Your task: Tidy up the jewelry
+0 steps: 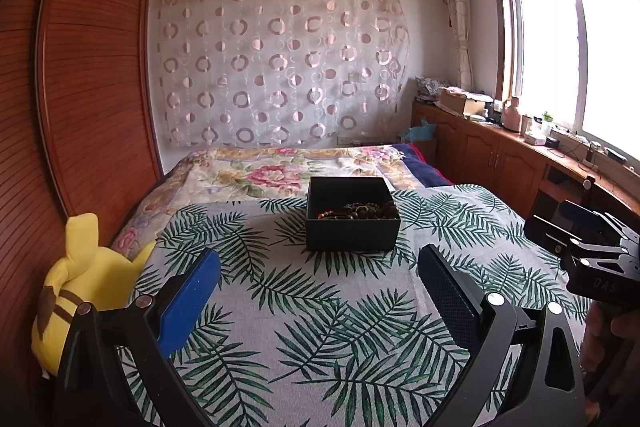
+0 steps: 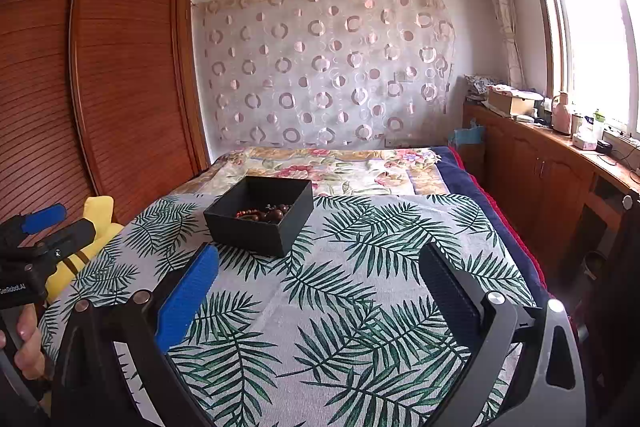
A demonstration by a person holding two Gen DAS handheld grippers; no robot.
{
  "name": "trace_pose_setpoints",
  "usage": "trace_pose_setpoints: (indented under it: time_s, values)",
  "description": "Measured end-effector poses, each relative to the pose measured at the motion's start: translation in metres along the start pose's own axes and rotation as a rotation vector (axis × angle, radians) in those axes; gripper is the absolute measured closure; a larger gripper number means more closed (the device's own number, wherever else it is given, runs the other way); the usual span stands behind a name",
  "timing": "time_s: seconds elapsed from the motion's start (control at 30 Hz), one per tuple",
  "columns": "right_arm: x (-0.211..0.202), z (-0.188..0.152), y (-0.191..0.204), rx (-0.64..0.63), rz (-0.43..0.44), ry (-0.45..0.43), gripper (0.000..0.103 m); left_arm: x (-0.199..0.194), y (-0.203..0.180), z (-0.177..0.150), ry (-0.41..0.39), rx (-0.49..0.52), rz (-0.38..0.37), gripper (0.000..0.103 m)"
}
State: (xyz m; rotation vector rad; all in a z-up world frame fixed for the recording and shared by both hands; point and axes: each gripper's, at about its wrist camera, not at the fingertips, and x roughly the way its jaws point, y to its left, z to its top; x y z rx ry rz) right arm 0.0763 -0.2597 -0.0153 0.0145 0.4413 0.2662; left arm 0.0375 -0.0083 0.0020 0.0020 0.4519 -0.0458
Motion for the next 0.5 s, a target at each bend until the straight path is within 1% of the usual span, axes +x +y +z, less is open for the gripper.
trace_pose_setpoints:
  time_s: [0.3,0.5]
  values:
    - [0.0,0.0004,0.0,0.001,0.001,0.001,0.002,-0.0024,0.0005,0.0009,-0.002,0.002,0.005,0.008]
    - [0.0002,0.0003,-0.0001,0.0,0.001,0.001,0.002,-0.0037,0.0009,0.0025,-0.006,-0.002,-0.005,0.008]
